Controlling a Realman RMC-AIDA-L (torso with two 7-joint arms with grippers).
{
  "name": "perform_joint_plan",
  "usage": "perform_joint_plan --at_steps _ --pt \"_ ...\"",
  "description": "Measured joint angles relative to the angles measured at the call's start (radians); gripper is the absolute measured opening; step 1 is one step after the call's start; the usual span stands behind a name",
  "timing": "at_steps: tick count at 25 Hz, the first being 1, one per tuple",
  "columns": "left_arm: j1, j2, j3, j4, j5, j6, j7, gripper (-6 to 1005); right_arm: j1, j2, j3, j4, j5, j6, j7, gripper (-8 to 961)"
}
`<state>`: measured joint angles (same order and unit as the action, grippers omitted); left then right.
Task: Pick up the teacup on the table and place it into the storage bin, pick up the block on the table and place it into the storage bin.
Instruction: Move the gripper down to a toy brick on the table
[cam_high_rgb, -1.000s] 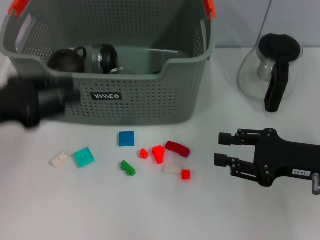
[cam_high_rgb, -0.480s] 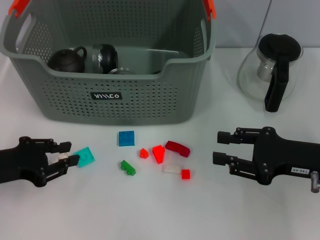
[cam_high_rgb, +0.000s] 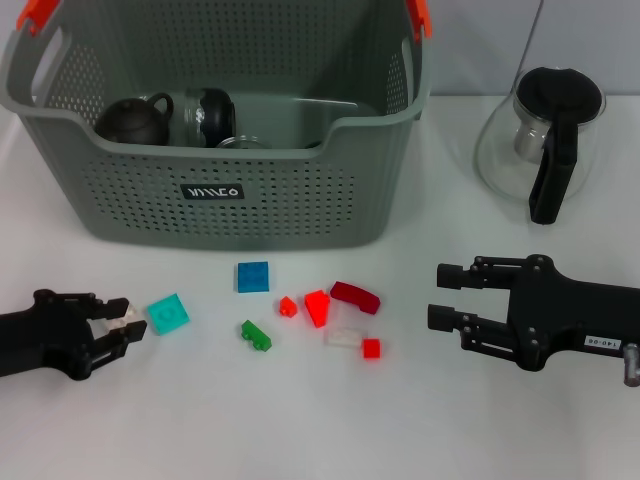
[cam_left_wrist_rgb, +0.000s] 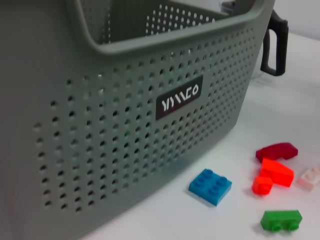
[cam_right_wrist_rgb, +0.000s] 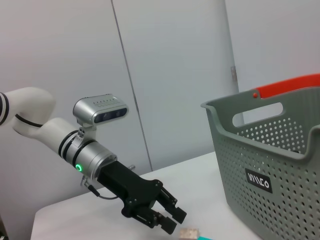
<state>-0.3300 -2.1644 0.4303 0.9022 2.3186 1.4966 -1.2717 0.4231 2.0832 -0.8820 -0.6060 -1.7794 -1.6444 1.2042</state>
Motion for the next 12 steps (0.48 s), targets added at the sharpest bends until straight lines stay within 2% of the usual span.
perform_joint_plan --at_steps 12 --pt "0.002 -0.002 0.003 -0.026 0.015 -0.054 0.000 362 -0.002 0.000 0.000 0.000 0.000 0.000 0.000 523"
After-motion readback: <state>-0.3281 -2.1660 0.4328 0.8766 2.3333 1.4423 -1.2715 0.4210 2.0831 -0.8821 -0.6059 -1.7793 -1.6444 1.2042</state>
